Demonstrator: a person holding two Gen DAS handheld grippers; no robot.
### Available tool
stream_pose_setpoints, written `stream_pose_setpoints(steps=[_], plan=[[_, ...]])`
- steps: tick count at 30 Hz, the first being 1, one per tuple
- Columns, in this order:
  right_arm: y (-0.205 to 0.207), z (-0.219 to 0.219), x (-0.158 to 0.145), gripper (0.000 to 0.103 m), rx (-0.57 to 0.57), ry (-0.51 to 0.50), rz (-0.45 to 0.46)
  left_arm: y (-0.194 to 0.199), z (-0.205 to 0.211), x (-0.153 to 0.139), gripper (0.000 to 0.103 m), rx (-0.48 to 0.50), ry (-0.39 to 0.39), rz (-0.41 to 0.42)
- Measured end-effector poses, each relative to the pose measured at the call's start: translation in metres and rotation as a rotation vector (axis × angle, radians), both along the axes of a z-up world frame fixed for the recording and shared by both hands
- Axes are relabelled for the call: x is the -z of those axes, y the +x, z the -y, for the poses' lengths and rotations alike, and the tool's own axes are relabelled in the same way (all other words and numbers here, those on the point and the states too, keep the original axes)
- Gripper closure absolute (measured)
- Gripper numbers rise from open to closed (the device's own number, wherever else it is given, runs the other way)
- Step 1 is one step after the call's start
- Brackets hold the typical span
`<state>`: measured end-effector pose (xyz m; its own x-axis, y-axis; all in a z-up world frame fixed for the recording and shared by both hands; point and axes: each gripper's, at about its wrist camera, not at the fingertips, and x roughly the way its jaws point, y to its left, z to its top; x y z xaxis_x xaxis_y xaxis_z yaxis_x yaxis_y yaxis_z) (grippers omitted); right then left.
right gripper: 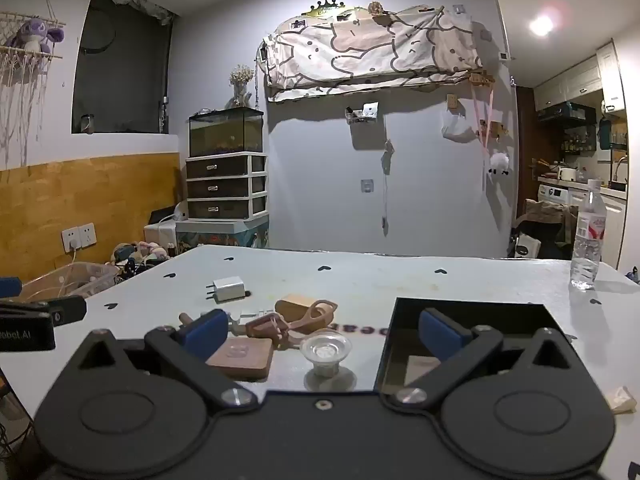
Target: Organize rigid objects
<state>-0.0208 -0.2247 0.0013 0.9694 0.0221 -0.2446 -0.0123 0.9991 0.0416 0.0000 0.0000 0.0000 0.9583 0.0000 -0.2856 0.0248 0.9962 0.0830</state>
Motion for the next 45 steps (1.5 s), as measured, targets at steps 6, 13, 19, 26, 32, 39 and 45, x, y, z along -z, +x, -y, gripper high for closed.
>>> stream_pose_setpoints(steps=[6,13,19,26,32,39,45], plan=[[-0.0001,-0.0002,-0.0005,0.000,0.001,-0.001,-0.002,0.0000,0.0000,0.0000,0.000,0.000,0.000,-0.001],[-0.0003,-0.0005,-0.0004,0.000,0.002,-0.003,0.000,0.0000,0.0001,0.0000,0.000,-0.001,0.002,-0.002],[0.0002,-0.0009,0.0004,0.000,0.002,-0.004,0.000,0.0000,0.0001,0.0000,0.000,0.000,0.001,-0.003],[0.0000,-0.0012,0.0002,0.000,0.002,-0.005,-0.001,0.0001,0.0000,-0.0001,0.000,0.000,-0.001,-0.004],[-0.0005,-0.0012,-0.0003,0.000,0.003,-0.005,0.000,0.0001,0.0000,-0.0001,0.000,-0.001,-0.002,-0.005],[-0.0009,-0.0014,-0.0006,0.000,0.002,-0.006,-0.001,0.0001,0.0000,-0.0001,0.000,-0.001,-0.003,-0.006],[-0.0009,-0.0015,-0.0007,0.000,0.003,-0.006,-0.001,0.0001,-0.0001,-0.0001,0.000,0.000,-0.004,-0.006]])
